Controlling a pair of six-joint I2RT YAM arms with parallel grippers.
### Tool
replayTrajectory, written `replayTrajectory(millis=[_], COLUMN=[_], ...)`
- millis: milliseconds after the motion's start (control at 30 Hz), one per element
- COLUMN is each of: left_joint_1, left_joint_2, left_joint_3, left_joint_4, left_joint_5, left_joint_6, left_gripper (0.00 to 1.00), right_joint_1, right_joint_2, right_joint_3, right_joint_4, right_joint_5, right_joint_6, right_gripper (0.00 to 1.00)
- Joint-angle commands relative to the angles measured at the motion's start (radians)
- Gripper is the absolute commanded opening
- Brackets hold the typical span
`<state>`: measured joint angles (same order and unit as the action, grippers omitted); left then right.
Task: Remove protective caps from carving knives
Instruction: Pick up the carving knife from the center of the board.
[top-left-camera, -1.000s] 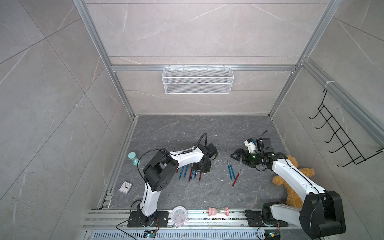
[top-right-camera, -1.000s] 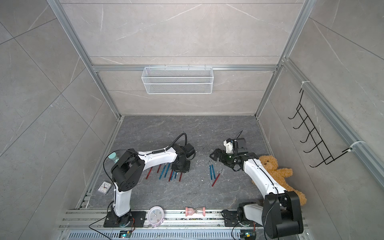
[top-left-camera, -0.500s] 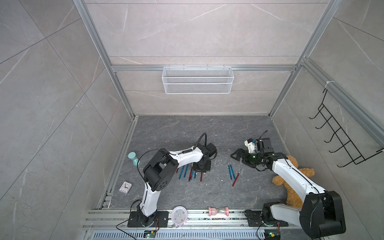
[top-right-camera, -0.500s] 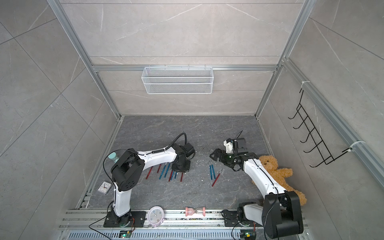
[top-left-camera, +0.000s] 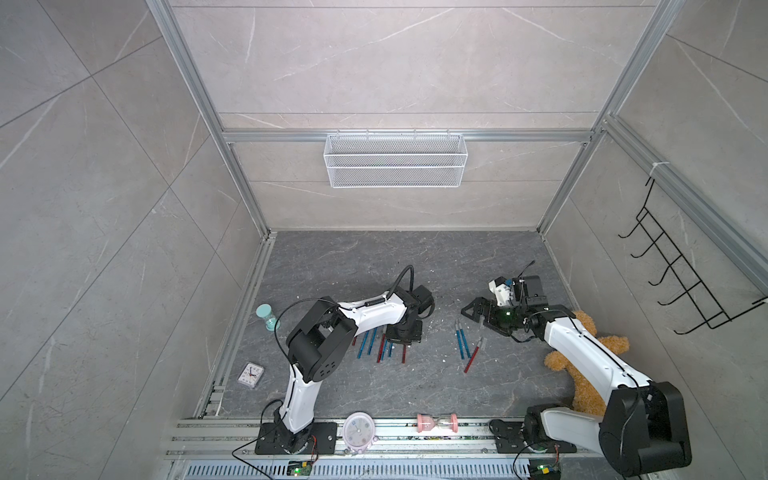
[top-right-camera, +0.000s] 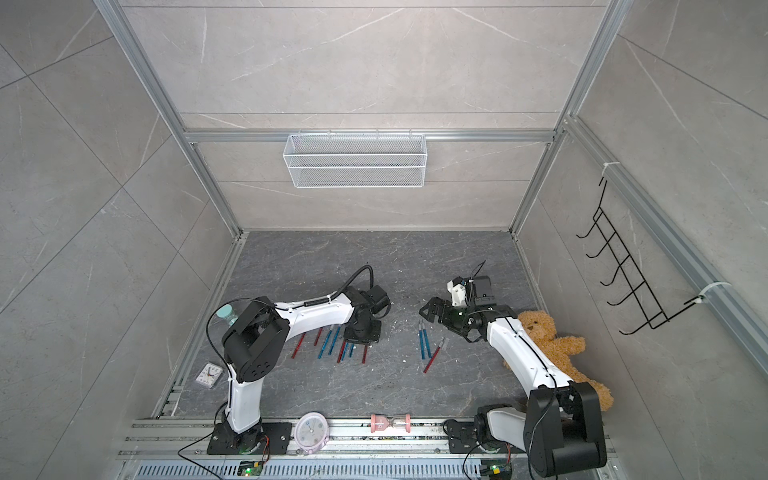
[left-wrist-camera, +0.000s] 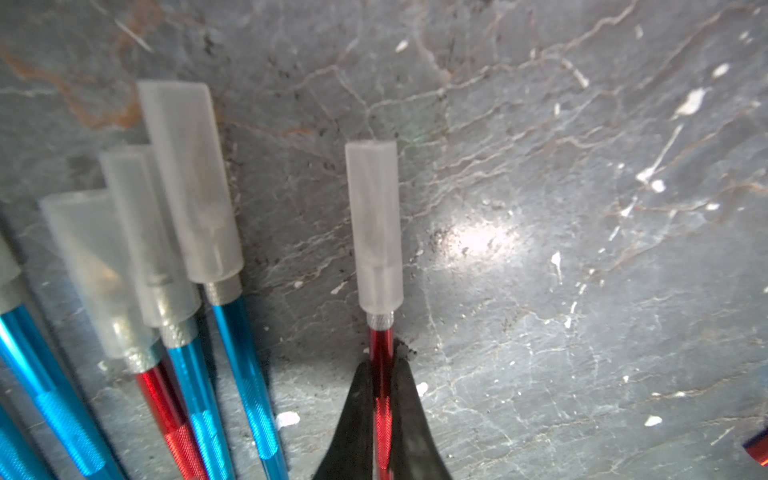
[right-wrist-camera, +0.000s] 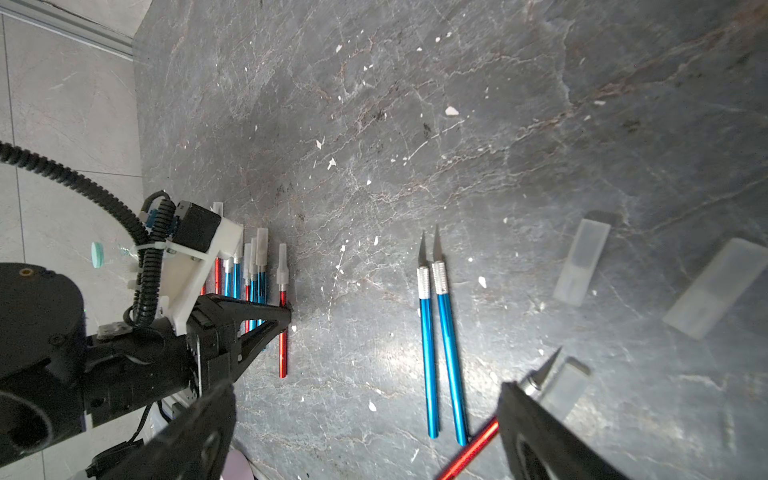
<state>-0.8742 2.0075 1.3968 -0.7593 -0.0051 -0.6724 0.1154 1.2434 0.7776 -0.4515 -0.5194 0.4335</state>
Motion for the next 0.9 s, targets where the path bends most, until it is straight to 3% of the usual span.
replayTrajectory(millis=[0,367,867], left_joint_1=[0.004,0.006,0.004], left_joint_2=[0.010,-0.083,-0.132], left_joint_3=[0.007,0.009,0.011], left_joint_4=[0.001,0.119,0.259], left_joint_5=[0.011,0.145,0.321], left_joint_6=[0.031,0.098,0.130], left_gripper=[0.00,0.00,0.00], right_joint_1=[-0.005,0.001,0.107], right_joint_2=[-0.009,0.007,0.111], right_joint_3=[0.009,0.012,0.004], right_joint_4=[-0.004,0.025,0.216], right_joint_5=[0.009,-0.032,-0.073], right_joint_6=[-0.006,0.018,0.124], right_gripper=[0.98,0.94,0.77])
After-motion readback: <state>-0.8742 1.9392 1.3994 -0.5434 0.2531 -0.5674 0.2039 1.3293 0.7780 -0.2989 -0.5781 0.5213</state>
